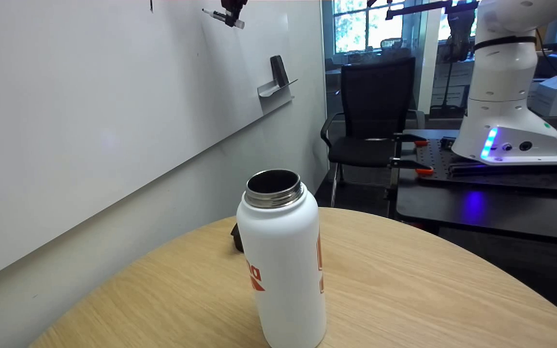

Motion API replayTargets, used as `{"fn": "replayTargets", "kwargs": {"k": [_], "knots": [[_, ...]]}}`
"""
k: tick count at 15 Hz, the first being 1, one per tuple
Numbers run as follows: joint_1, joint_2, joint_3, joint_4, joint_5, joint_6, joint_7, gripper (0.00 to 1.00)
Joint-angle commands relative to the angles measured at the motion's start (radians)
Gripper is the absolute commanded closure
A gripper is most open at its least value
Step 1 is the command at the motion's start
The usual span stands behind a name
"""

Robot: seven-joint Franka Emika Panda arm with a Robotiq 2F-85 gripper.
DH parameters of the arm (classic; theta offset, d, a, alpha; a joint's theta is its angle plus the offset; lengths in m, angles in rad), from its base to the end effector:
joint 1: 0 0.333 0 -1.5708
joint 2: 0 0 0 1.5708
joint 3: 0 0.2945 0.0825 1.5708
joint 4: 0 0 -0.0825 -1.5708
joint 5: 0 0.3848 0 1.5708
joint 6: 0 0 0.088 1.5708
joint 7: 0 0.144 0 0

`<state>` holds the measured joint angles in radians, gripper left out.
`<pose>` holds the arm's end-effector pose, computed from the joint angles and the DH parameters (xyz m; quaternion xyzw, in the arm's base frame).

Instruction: Scribble on the whiteboard with the black marker

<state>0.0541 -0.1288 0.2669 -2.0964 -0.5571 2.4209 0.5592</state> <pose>0.5496 0.1704 0.4740 0.9464 0.0516 0.2926 0.1263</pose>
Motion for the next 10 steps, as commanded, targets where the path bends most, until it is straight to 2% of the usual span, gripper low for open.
{"fn": "replayTargets", "kwargs": {"k": [1, 10], "knots": [[0.02, 0.046, -0.015, 0.057, -0.003, 0.01, 0.011, 0.95], [0.076, 0.091, -0.013, 0.101, 0.025, -0.004, -0.039, 0.95]]}}
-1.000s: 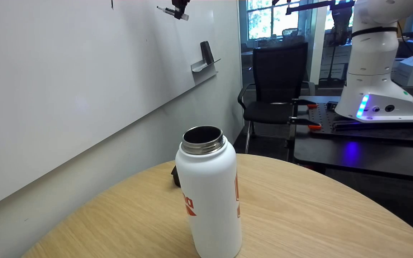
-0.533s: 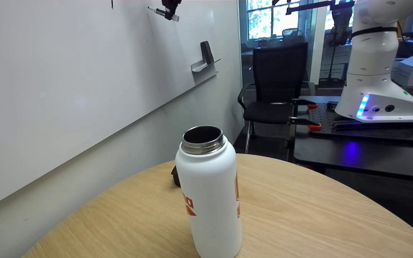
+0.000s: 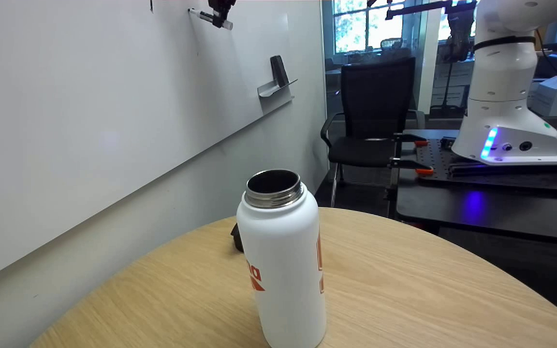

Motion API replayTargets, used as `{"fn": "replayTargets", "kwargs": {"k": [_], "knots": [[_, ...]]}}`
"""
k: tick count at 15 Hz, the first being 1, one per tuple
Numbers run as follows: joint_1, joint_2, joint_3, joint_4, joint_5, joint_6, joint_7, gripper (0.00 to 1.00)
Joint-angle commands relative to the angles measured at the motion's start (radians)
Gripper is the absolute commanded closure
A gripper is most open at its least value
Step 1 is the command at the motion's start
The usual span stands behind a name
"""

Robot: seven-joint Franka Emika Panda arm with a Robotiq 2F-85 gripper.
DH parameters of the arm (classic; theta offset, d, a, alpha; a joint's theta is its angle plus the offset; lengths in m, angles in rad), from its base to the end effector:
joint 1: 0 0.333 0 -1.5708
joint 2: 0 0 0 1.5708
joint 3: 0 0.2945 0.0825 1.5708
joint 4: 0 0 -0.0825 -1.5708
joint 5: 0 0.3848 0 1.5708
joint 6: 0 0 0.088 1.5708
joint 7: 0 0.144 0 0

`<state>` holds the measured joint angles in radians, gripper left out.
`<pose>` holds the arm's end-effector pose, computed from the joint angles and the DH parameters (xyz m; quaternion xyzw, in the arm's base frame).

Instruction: Scribble on the whiteboard with the black marker

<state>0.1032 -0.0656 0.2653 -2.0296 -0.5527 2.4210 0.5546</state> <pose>0.5593 0.2020 0.4735 0.9463 0.0732 0.2952 0.1097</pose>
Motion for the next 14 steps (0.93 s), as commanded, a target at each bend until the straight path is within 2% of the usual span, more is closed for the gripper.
{"fn": "replayTargets", "kwargs": {"k": [1, 6, 14], "knots": [[0.034, 0.033, -0.011, 0.038, 0.022, -0.008, -0.038, 0.95], [0.055, 0.036, -0.017, 0.047, 0.007, -0.011, -0.018, 0.95], [0.043, 0.009, -0.033, 0.074, -0.002, -0.045, 0.004, 0.95]]}}
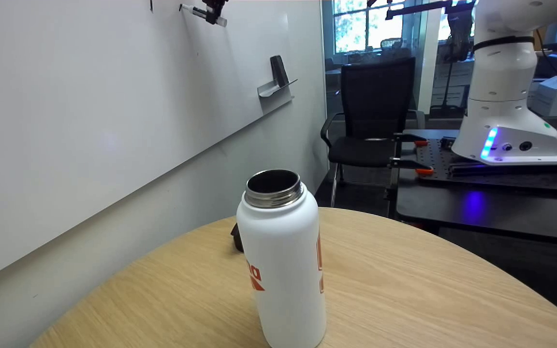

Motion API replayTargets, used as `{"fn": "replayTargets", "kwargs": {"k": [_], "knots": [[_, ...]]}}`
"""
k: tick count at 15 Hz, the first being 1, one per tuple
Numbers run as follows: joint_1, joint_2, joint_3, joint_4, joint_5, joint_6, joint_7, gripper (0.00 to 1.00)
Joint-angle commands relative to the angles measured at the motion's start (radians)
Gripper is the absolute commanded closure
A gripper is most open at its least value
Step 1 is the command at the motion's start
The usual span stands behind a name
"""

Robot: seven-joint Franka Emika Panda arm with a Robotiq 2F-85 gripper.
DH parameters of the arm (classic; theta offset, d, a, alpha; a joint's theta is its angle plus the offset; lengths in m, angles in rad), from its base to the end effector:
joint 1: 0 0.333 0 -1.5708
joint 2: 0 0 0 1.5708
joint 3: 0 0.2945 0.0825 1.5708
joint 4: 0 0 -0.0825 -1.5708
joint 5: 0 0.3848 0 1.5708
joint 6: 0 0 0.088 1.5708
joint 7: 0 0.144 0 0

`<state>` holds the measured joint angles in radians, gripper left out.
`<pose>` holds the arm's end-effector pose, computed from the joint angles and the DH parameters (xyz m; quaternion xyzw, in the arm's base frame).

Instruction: Scribble on the whiteboard with the black marker

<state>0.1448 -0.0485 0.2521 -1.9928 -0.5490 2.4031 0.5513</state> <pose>0.5602 0.2185 0.4811 0.9453 0.0824 0.2977 0.1044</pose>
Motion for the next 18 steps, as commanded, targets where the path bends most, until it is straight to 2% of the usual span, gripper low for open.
{"fn": "replayTargets", "kwargs": {"k": [1, 12, 18], "knots": [[0.0, -0.012, -0.021, 0.037, -0.006, -0.028, 0.01, 0.95], [0.007, 0.068, -0.039, 0.037, 0.074, -0.05, -0.059, 0.95], [-0.005, 0.014, -0.075, 0.018, 0.037, -0.028, 0.0, 0.95]]}}
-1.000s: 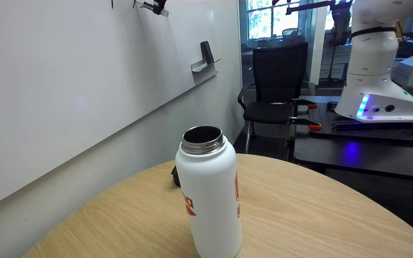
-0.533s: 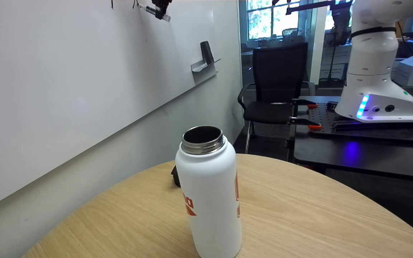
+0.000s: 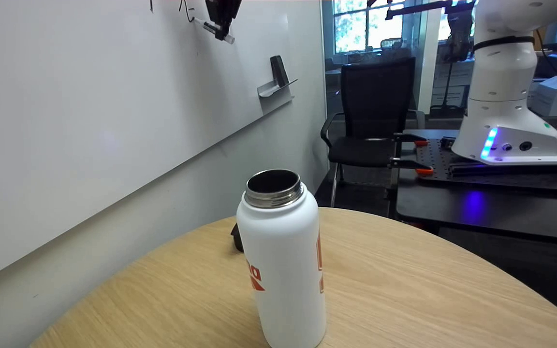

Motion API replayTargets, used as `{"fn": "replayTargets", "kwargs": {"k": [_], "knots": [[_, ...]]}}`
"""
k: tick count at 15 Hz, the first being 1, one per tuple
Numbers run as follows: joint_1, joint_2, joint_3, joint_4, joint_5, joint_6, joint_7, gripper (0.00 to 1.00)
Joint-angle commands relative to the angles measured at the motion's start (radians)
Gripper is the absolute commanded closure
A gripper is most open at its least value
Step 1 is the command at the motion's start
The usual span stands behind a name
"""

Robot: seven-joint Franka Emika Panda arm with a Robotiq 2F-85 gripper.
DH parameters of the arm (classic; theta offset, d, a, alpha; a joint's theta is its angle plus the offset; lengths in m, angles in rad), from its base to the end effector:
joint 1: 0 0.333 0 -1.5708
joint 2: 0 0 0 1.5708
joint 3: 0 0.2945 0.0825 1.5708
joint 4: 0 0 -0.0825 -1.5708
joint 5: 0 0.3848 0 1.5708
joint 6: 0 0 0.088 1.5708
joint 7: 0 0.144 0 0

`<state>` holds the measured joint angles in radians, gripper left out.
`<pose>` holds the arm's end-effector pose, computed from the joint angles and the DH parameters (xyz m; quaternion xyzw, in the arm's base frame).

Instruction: Scribble on the whiteboard with the black marker

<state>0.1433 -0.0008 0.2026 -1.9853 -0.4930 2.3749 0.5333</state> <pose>0.5757 0.1891 0.4527 0.9602 0.0500 0.2554 0.1011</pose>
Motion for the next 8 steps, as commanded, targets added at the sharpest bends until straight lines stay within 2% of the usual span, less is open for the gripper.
{"fn": "replayTargets", "kwargs": {"k": [1, 4, 8], "knots": [[-0.007, -0.046, -0.03, 0.009, -0.021, 0.001, 0.021, 0.95], [-0.022, -0.072, -0.039, 0.014, -0.016, -0.007, 0.016, 0.95], [-0.031, -0.042, -0.048, 0.028, 0.04, -0.031, -0.039, 0.95]]}}
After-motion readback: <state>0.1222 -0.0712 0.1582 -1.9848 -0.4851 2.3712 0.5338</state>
